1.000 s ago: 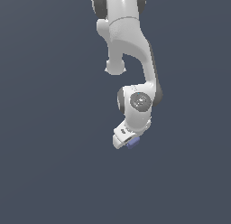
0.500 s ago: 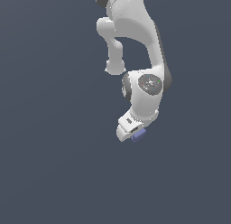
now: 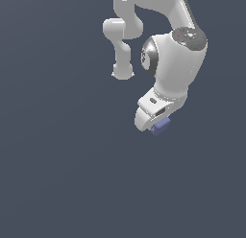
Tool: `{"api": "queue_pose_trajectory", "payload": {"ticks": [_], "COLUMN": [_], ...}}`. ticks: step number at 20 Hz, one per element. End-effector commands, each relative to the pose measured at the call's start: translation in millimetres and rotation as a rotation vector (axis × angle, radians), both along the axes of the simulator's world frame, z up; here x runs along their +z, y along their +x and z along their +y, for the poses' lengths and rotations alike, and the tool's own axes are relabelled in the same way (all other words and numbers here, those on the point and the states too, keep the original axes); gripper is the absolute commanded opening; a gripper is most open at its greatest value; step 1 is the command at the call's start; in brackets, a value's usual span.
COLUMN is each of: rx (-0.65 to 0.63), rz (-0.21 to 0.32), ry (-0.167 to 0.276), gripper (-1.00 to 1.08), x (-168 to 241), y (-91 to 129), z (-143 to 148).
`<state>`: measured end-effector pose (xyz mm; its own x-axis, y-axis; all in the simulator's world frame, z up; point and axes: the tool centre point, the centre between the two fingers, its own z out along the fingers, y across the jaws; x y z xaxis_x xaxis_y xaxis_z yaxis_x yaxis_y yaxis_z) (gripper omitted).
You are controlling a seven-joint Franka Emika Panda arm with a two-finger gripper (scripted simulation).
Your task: Pick up the object and move it to a goal position.
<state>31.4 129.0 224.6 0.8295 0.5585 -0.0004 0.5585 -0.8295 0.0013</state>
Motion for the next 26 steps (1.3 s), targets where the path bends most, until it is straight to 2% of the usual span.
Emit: {"api": "queue_pose_trajectory", "payload": {"ticks": [1,16,26], "rx": [0.000,-0.001,-0.002], "rz": [0.000,0.001,0.001], "ry": [0.000,0.001,0.002], "gripper": [-1.00,-1.00,-1.00], "x": [29.9,194.6,258.9], "y": [-4.5,-22.4,-26.5], "z": [8.3,54.8,73.3]}}
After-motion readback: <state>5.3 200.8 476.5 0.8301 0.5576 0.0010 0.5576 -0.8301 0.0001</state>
